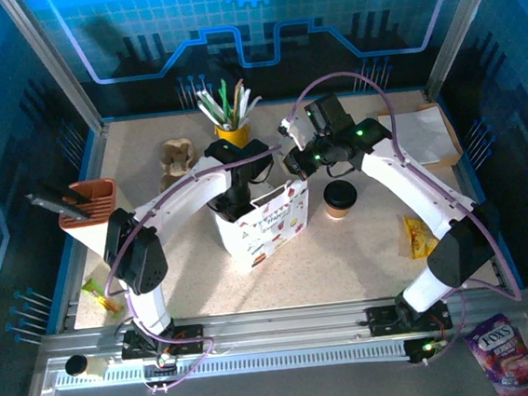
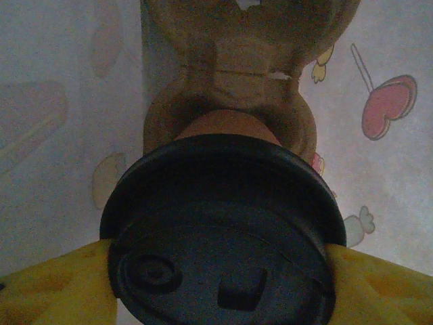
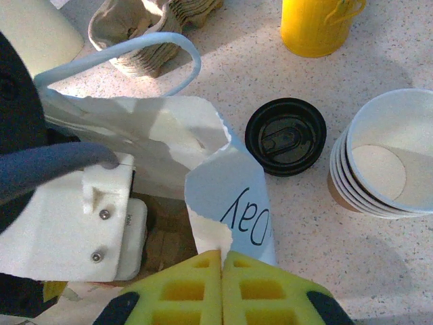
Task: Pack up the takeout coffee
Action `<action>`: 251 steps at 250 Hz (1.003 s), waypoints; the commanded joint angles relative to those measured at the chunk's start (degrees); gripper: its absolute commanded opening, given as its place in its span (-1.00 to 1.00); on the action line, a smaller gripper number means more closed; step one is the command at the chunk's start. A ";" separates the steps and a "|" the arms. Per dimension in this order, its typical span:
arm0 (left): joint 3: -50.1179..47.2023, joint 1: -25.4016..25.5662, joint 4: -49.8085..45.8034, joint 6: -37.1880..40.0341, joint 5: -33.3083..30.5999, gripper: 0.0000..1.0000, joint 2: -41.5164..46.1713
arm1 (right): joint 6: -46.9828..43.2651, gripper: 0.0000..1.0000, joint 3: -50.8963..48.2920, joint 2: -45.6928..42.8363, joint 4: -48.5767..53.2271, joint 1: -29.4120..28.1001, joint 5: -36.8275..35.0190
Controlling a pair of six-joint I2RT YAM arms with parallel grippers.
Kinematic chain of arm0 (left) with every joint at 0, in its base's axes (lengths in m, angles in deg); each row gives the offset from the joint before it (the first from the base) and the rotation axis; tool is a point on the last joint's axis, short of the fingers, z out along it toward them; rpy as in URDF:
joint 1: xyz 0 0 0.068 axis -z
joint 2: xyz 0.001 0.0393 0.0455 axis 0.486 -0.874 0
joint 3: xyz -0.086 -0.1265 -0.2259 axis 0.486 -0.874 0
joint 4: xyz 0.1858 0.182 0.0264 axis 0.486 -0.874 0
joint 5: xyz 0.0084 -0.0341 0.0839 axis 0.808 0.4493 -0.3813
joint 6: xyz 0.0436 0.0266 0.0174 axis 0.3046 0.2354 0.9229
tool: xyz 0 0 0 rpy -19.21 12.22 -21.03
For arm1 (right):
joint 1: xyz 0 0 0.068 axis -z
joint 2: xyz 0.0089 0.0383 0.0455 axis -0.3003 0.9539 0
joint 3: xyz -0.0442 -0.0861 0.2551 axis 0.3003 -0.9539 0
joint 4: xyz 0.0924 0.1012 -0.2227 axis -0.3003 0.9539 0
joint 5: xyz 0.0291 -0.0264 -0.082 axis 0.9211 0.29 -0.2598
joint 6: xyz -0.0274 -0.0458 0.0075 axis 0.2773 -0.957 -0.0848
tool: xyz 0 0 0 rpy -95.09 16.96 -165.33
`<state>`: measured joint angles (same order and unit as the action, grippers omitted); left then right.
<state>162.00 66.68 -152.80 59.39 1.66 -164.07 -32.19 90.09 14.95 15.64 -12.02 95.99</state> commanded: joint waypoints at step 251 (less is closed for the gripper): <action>-1.32 -0.66 0.72 0.93 0.86 0.02 -1.42 | -0.78 -0.84 0.82 1.84 1.11 0.67 0.31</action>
<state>161.61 66.68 -152.32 59.39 1.66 -164.97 -32.22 90.37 15.39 15.66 -12.02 96.18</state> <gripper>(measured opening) 0.662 0.080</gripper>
